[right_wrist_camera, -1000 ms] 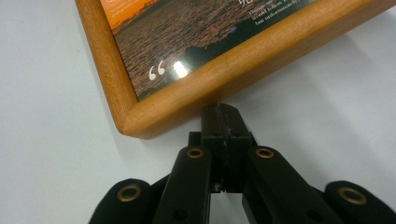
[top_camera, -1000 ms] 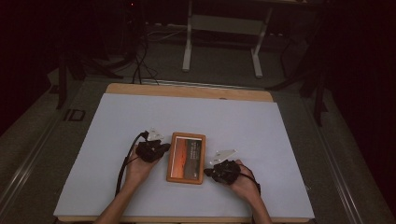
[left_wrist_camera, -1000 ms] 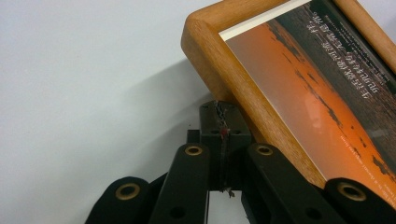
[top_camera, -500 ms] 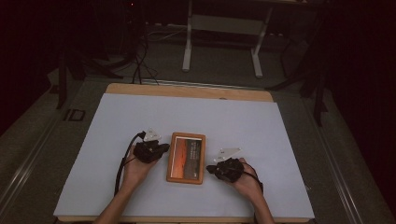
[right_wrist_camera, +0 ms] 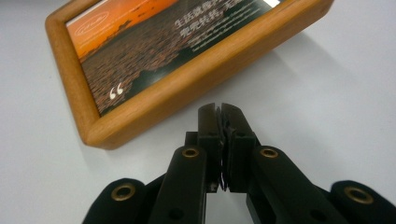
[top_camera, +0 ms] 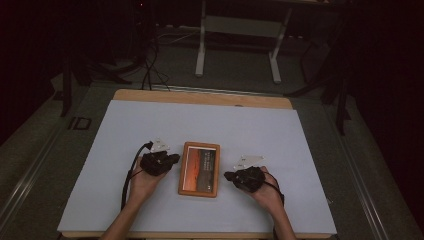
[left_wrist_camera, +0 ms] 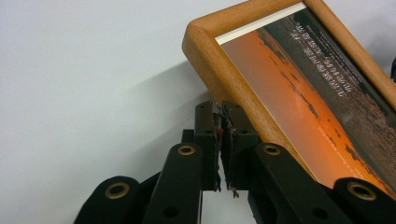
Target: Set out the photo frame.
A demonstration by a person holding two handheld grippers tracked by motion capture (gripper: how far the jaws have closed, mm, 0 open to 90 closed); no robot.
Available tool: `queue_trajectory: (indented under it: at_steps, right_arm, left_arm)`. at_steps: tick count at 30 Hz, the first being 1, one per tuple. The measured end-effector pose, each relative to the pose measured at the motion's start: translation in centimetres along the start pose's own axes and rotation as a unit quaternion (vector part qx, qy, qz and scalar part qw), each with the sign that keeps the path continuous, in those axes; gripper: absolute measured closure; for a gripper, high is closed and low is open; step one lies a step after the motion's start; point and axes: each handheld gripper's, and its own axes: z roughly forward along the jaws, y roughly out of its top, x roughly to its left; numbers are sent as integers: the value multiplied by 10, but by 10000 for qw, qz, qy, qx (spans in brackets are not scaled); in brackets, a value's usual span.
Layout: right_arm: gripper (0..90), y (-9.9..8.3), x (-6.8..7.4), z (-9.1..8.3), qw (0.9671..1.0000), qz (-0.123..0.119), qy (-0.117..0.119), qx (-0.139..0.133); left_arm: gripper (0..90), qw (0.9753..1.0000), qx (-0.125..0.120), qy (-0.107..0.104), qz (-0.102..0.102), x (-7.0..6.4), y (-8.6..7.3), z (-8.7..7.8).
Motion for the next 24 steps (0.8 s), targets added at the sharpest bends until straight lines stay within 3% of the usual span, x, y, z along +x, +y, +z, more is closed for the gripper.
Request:
queue_trajectory:
  at_steps: [8,13,17,24]
  right_arm:
    - [870,6,-3,-7,9991,172,-176,-339]
    - [897,14,-1,-10,9977,195,-323,-560]
    - [897,21,1,-8,9980,127,-327,-529]
    - [897,37,-5,-1,9969,76,-478,-614]
  left_arm:
    - [835,9999,-105,-49,-93,0,-2,-5]
    - [778,9998,-138,-22,-157,0,-2,-9]
    - [728,9994,-181,-27,-285,3,-4,-14]
    - [607,9995,-147,-32,-294,4,-6,-18]
